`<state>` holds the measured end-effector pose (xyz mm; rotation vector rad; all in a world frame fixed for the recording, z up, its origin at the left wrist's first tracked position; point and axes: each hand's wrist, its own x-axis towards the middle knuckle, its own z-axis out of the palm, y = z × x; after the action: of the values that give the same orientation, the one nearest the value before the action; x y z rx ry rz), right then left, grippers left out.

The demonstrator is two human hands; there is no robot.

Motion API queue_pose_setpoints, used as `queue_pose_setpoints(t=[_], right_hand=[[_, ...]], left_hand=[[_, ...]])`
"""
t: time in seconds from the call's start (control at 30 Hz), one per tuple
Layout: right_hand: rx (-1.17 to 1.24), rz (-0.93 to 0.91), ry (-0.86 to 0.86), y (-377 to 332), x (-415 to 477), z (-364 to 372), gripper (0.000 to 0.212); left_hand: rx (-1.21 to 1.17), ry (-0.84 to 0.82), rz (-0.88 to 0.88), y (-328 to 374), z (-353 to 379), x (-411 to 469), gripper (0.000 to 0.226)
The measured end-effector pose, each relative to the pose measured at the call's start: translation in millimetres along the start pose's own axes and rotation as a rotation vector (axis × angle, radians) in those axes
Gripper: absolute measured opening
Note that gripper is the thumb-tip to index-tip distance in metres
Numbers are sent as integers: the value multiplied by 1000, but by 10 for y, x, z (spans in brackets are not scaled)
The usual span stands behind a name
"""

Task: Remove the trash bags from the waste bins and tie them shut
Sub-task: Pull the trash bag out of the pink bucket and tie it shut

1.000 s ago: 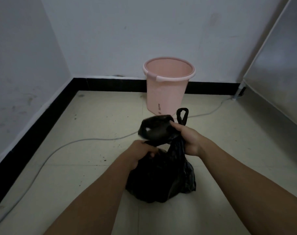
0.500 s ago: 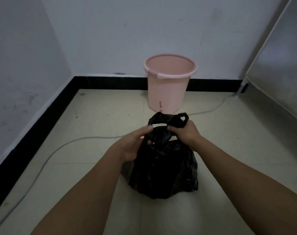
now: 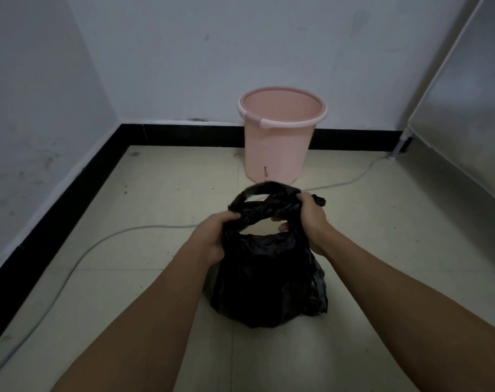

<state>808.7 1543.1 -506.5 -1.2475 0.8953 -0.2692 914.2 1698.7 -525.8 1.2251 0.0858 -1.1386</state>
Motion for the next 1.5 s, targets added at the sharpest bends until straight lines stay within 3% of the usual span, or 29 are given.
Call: queue_pose_setpoints(t=[0.13,0.33,0.4,0.5,0.6,0.7,0.77,0.83,0.87,0.97,1.03,1.13,1.27,1.4,1.5], right_hand=[[103,34,32,-18,19,-71,38],[126,42,24,16,43,-81,26],[167,61,-30,19,82,-124,23],[211,124,-177,16,131,-194,19],[42,118,-197,17,121,-193,12],[-145,23,-98,52,110,-129,10],[-158,-34,-38,67,126,-92,12],[-183,-59,21,62,139,-85,18],[-188,-61,44,53,143,-83,21],[-118,-42,62,42,126,-66,19],[-56,-23,43,43,87,-33,17],[-71,-18,2,45,45,21,19],[-71,-4,29,36,62,53,28],[105,24,52,25,93,35,27],[188,38,117,16,128,17,29]], left_hand=[[15,-47,75,51,-100,21,23],[169,-139,-19,-31,-10,-3,11],[256,-124,0,-22,18,-1,4],[252,-61,-80,-15,28,-10,14],[103,-79,-101,18,-9,-46,9],[-30,-115,-26,61,-63,-107,26],[35,-192,-1,88,-24,-187,24],[222,-257,17,62,38,-207,7],[329,-239,29,42,61,-188,3],[580,-15,73,-44,80,-83,20],[599,163,95,-84,98,-48,26],[474,377,135,-126,81,42,12],[119,329,123,-66,93,67,16],[107,350,260,12,70,0,3],[151,395,310,40,61,-14,17]])
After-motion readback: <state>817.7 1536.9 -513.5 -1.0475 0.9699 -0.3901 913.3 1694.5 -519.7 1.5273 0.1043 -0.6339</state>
